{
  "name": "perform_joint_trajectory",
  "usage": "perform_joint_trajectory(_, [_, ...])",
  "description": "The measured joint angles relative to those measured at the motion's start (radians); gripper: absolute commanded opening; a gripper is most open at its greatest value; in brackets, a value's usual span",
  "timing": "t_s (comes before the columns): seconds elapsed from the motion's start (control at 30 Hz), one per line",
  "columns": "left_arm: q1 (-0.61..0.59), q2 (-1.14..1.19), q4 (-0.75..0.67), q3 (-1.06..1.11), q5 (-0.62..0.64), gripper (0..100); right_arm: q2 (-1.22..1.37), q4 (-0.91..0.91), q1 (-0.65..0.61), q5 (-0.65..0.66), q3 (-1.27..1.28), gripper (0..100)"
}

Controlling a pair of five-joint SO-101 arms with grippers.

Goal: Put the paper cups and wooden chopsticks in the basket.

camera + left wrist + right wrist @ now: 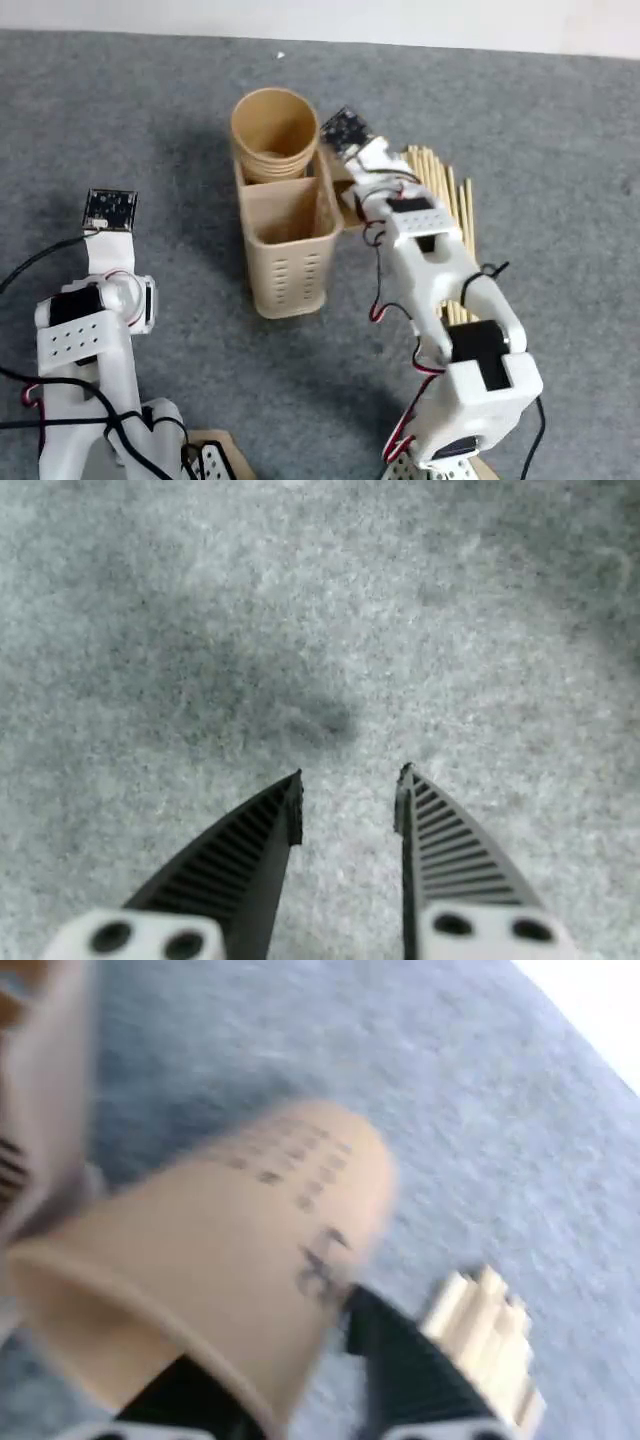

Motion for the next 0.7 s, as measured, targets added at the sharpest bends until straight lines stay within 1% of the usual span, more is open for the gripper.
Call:
perform_joint_trajectory(0.13, [0.002, 0.000, 0.000, 0.002, 0.000, 18, -0.020, 0.077, 0.031, -0.051, 0.002, 0.7])
perform_joint_trajectory(0.3, [0.003, 0.000, 0.000, 0.002, 0.000, 18, -0.153, 0.163, 0.028, -0.060, 0.002, 0.7])
perform_joint_trajectory(0.43, [0.003, 0.000, 0.000, 0.002, 0.000, 18, -0.278, 0.247, 0.028, -0.110, 0.002, 0.7])
perform_joint_trajectory(0.57, [0.003, 0.000, 0.000, 0.002, 0.000, 18, -0.404, 0.396, 0.040, -0.121, -0.015, 0.6])
perform_joint_trajectory(0.7, [0.003, 0.000, -0.009, 0.002, 0.000, 18, -0.548, 0.618, 0.038, -0.129, -0.144, 0.6])
